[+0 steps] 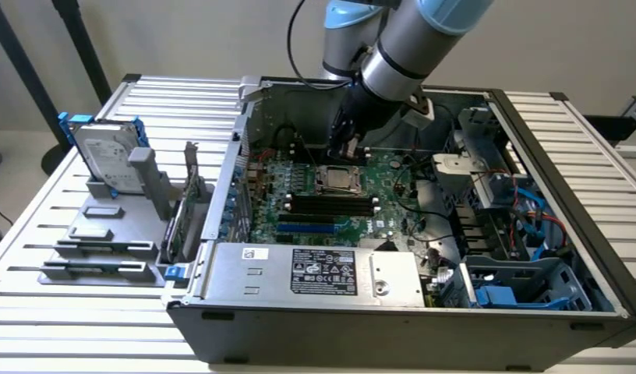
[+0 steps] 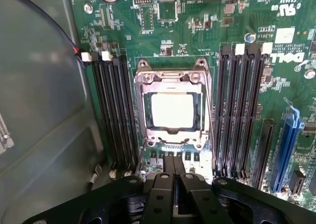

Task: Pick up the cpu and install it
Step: 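Close the cpu cover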

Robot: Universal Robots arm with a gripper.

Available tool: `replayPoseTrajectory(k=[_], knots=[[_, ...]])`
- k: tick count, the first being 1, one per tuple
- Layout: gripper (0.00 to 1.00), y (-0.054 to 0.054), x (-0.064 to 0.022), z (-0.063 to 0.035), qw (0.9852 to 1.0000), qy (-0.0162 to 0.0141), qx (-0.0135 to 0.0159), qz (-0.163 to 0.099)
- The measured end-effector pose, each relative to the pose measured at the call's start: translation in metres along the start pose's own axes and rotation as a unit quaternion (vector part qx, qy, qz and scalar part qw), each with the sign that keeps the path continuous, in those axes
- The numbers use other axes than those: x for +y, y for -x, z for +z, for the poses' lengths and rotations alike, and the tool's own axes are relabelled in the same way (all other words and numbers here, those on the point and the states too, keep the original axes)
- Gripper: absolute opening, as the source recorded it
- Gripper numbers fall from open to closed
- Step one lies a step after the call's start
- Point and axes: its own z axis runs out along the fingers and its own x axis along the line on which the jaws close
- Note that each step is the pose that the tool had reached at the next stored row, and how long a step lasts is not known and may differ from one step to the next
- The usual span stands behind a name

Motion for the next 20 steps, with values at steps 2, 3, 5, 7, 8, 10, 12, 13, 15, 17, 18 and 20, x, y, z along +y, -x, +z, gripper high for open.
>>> replayPoseTrajectory(k=[2, 3, 5, 7, 8, 10, 12, 13, 15, 17, 18, 20], knots=[[0.11, 0.001, -0.0012, 0.0040, 1.0000, -0.0002, 0.0000, 0.000], [0.11, 0.001, -0.0016, 0.0059, 1.0000, -0.0003, 0.0000, 0.000], [0.11, 0.002, -0.0020, 0.0095, 1.0000, -0.0003, -0.0003, 0.000], [0.11, 0.003, -0.0017, 0.0133, 1.0000, -0.0002, -0.0009, 0.000], [0.11, 0.003, -0.0015, 0.0151, 1.0000, -0.0002, -0.0012, 0.001], [0.11, 0.003, -0.0011, 0.0188, 1.0000, -0.0001, -0.0018, 0.001], [0.11, 0.004, -0.0006, 0.0226, 1.0000, -0.0001, -0.0023, 0.001], [0.11, 0.004, -0.0004, 0.0245, 1.0000, 0.0000, -0.0026, 0.001], [0.11, 0.004, 0.0002, 0.0281, 1.0000, 0.0000, -0.0029, 0.001], [0.11, 0.005, 0.0011, 0.0316, 1.0000, 0.0000, -0.0034, 0.001], [0.11, 0.005, 0.0018, 0.0333, 1.0000, 0.0000, -0.0036, 0.001], [0.11, 0.005, 0.0030, 0.0368, 1.0000, 0.0001, -0.0040, 0.002]])
